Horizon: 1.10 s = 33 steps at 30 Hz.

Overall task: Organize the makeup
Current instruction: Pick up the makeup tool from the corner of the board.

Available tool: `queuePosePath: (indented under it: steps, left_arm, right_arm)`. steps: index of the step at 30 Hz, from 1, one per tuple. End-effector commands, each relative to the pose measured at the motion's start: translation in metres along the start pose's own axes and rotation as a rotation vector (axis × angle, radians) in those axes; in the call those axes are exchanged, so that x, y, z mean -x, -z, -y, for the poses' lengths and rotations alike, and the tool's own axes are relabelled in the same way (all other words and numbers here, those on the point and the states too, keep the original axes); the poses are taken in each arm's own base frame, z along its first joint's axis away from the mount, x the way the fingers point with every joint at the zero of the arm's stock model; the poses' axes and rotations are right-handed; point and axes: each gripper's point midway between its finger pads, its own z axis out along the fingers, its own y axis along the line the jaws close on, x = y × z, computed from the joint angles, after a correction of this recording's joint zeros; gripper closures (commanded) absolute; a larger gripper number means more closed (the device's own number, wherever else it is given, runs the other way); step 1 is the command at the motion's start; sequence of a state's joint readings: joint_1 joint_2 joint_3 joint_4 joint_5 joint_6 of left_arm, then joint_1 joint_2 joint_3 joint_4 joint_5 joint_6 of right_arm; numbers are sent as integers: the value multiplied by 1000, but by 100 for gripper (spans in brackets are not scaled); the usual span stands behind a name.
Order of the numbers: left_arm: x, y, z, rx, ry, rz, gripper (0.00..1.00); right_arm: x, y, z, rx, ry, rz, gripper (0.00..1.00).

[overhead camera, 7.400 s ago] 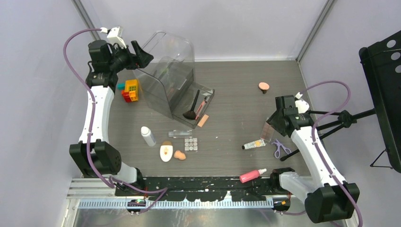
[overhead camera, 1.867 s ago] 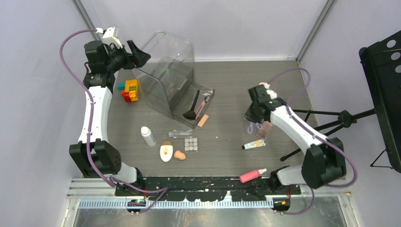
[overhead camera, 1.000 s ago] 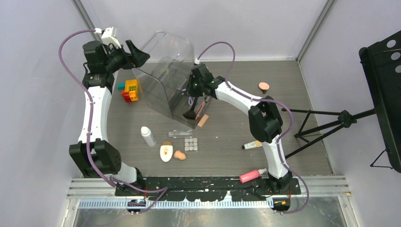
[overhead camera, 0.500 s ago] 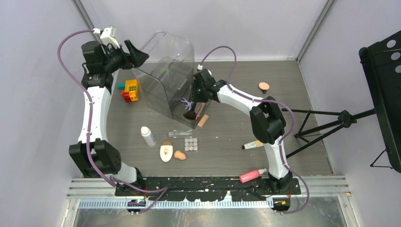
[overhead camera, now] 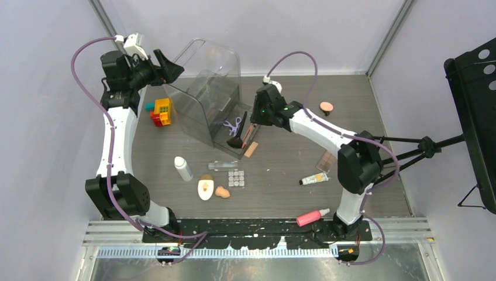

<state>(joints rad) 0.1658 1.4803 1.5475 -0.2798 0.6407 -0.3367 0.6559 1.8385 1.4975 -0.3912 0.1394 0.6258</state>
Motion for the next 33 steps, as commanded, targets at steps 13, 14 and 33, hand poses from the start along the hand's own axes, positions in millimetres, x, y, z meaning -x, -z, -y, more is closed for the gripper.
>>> queuePosePath:
  steps: [13,14,33]
  left_arm:
    - [-9,6,-4,17,55,-24,18]
    - [-9,6,-5,19,55,-22,18]
    - [-14,1,-8,7,73,-36,18]
  right_arm:
    - [10,116,163,-342,-96,149,48]
    - [6,120,168,-347,-102,150,48]
    - [-79,112,168,-171,-126,-42,48]
